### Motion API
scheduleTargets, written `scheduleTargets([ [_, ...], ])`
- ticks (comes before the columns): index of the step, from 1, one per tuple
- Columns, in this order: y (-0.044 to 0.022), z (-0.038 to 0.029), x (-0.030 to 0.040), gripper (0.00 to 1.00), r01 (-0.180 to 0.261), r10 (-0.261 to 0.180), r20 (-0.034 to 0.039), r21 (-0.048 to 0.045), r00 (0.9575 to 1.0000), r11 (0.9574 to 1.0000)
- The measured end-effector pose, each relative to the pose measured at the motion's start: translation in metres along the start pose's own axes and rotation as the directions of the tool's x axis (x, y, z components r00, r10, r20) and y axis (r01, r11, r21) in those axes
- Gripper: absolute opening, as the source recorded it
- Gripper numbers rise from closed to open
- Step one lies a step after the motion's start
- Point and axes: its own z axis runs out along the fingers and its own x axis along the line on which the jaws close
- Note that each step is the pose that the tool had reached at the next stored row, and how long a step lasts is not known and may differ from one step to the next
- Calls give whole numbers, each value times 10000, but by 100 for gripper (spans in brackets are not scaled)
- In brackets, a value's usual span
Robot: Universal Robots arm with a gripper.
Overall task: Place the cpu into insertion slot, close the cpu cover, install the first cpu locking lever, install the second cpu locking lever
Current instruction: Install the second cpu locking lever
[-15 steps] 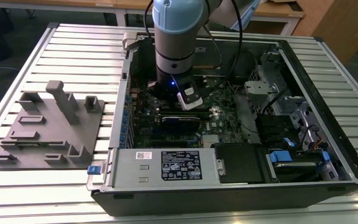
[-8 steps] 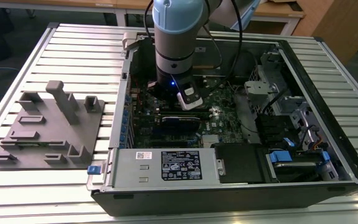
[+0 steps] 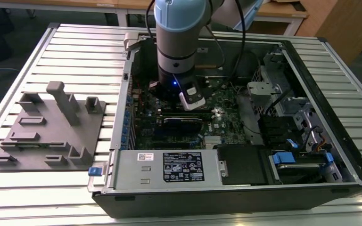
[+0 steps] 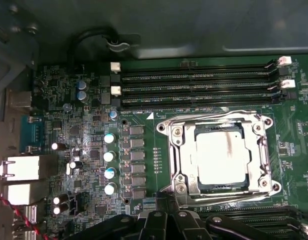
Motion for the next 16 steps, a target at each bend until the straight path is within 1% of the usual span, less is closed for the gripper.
scheduleTargets([
  [9, 25, -152, -2, 10, 0, 0, 0, 1, 10000, 10000],
  [14, 44, -240, -3, 10, 1, -1, 1, 32, 10000, 10000],
  [16, 47, -249, -3, 10, 1, -1, 4, 46, 10000, 10000],
])
